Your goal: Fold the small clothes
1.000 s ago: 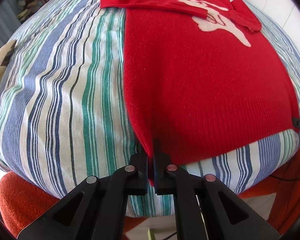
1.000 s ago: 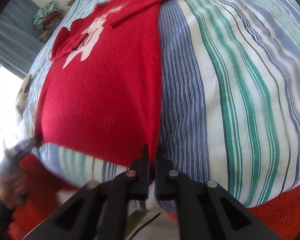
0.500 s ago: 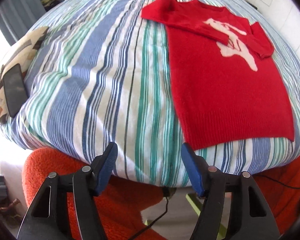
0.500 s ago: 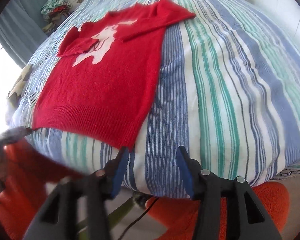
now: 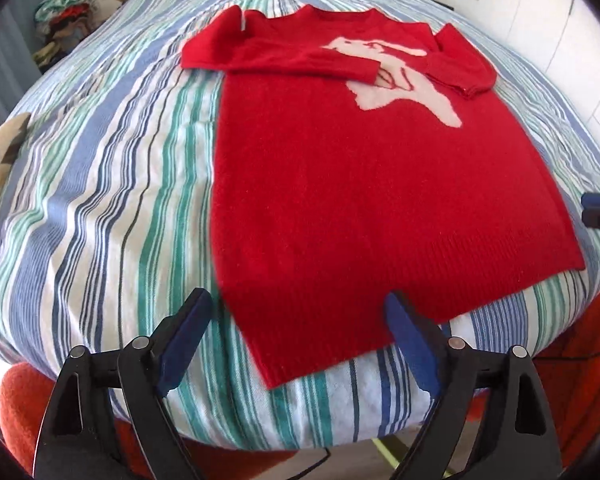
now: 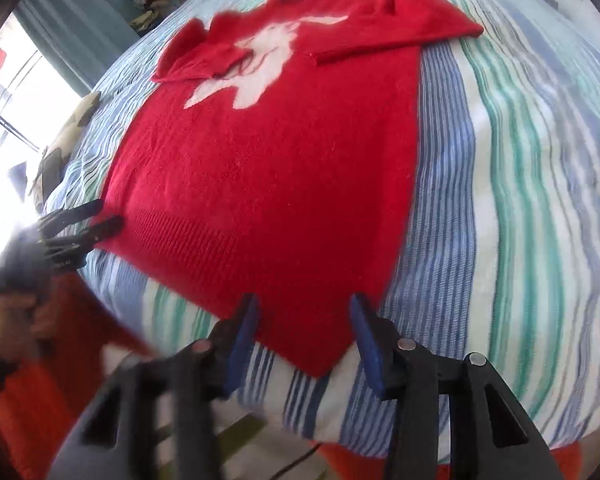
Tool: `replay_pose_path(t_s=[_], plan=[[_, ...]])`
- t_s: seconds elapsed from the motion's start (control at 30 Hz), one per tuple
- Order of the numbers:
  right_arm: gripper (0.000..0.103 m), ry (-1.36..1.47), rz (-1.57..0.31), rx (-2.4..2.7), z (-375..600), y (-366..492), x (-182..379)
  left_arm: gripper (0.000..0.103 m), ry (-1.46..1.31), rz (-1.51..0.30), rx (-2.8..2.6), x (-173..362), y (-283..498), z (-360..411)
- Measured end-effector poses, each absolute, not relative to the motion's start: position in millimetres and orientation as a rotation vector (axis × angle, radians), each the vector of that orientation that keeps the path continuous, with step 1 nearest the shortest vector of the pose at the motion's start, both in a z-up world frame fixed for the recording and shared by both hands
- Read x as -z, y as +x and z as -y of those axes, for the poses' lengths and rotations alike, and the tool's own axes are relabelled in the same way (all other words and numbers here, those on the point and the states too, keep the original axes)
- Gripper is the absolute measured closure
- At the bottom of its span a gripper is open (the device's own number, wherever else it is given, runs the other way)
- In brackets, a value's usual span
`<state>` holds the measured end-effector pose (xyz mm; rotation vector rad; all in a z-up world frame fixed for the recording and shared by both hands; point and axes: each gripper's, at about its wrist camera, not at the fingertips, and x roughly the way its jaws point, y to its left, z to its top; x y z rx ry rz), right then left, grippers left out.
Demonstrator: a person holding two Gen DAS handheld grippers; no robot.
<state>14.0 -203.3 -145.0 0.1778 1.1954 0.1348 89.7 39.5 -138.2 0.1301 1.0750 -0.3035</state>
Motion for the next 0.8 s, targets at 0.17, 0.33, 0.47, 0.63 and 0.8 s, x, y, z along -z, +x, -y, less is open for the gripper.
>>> replay_pose_path(t_s=[0.17, 0.33, 0.47, 0.63, 0.8], plan=[[0.04, -0.171, -0.963, -0.159, 184, 75, 73, 0.013, -0.035, -1.027, 0.231, 114, 91, -66], [0.039, -0.406, -0.982, -0.251, 157, 174, 118, 0.013, -0.087, -0.963, 0.131, 97, 88, -88], [0.079, -0.317, -1.098, -0.224, 176, 222, 165, 0.013, -0.08, -1.012, 0.06, 108, 83, -106], [0.096, 0.101, -0.912, -0.046, 292, 211, 111, 0.013, -0.131, -1.025, -0.001, 111, 77, -131], [0.096, 0.367, -0.82, 0.254, 457, 170, 78, 0.014, -0.16, -1.05, -0.018, 115, 83, -133]])
